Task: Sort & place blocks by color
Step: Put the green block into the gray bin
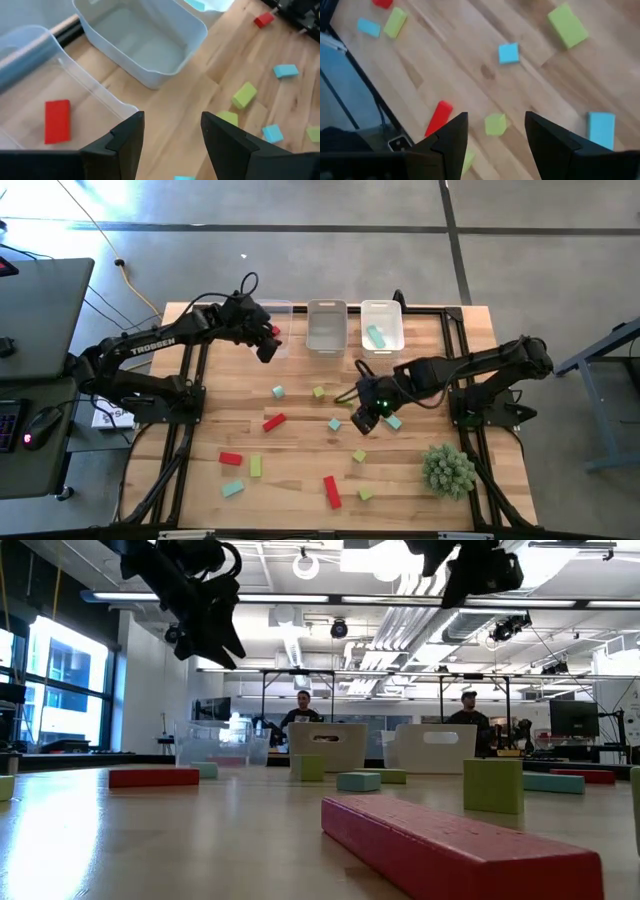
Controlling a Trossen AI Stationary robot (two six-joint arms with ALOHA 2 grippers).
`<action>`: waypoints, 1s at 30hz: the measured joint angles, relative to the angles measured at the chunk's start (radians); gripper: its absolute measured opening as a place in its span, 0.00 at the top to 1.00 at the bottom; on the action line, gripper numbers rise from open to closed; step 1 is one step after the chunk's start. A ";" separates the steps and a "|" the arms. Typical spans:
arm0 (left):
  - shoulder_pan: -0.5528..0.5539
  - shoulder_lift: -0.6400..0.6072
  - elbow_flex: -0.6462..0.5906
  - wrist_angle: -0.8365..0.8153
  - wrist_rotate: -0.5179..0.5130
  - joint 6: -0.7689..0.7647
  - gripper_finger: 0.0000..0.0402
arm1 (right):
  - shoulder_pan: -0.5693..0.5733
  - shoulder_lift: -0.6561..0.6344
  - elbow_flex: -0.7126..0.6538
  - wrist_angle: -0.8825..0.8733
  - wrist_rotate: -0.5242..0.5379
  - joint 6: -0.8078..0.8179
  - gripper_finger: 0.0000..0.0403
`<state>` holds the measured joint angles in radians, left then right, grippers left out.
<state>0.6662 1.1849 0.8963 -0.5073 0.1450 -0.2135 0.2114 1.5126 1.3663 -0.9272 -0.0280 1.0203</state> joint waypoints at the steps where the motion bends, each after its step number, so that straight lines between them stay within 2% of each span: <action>1: -0.008 0.000 0.000 -0.008 0.000 -0.008 0.54 | 0.011 0.001 0.000 -0.002 -0.001 0.005 0.54; 7: -0.070 0.000 0.000 -0.029 -0.003 -0.094 0.54 | 0.065 0.033 0.000 -0.006 -0.005 0.025 0.54; 15: -0.203 0.000 0.000 -0.028 -0.003 -0.225 0.54 | 0.137 0.139 0.000 -0.003 -0.046 0.057 0.54; 20: -0.279 0.000 0.000 -0.028 -0.041 -0.291 0.54 | 0.167 0.184 0.000 -0.003 -0.056 0.104 0.54; 30: -0.384 0.000 0.000 -0.028 -0.117 -0.375 0.54 | 0.198 0.281 0.000 0.066 -0.054 0.008 0.51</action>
<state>0.2826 1.1851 0.8963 -0.5358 0.0279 -0.5886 0.4090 1.7940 1.3663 -0.8610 -0.0817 1.0283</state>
